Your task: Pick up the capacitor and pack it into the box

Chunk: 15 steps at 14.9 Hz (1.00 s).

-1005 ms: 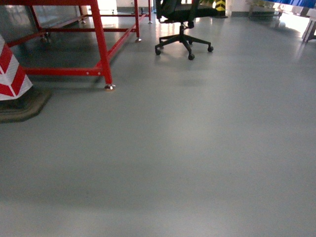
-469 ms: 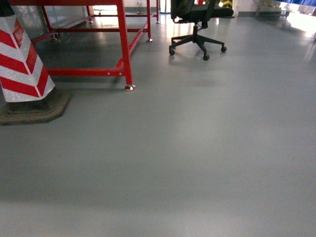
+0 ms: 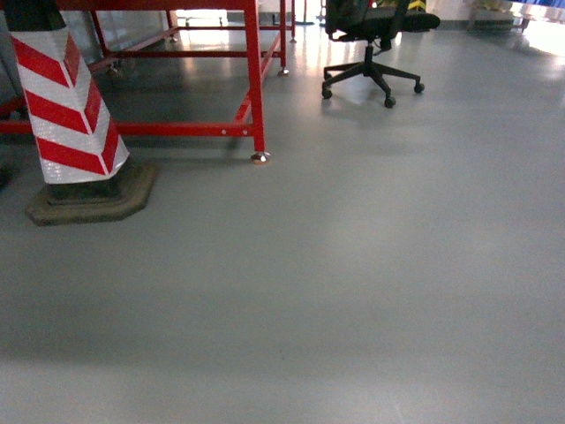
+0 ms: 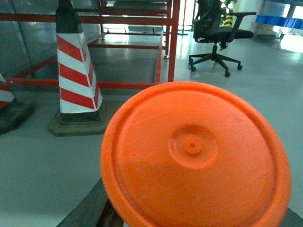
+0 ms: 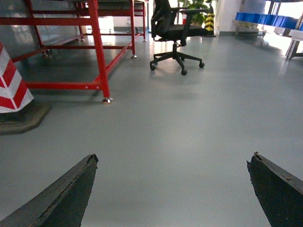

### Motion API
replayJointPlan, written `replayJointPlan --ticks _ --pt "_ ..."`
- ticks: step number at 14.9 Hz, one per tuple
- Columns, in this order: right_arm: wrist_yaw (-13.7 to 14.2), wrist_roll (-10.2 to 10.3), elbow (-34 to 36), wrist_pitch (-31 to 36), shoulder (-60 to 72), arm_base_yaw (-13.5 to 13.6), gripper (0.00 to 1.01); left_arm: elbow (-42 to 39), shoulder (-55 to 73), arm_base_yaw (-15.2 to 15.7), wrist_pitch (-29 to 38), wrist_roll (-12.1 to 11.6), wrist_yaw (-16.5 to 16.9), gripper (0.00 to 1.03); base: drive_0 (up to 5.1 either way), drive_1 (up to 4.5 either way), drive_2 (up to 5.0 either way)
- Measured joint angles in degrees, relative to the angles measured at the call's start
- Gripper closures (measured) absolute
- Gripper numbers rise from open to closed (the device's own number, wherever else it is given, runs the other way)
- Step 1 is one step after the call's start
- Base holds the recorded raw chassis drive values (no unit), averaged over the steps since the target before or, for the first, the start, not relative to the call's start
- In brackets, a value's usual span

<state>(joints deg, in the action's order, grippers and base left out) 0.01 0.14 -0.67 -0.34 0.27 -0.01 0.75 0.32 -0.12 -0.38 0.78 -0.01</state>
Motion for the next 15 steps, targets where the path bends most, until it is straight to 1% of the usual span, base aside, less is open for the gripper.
replayJointPlan --ticks 15 --pt "0.0 0.0 0.0 0.2 0.0 0.0 0.03 0.0 0.0 0.0 0.0 0.0 0.0 0.59 -5.1 2.38 2.4"
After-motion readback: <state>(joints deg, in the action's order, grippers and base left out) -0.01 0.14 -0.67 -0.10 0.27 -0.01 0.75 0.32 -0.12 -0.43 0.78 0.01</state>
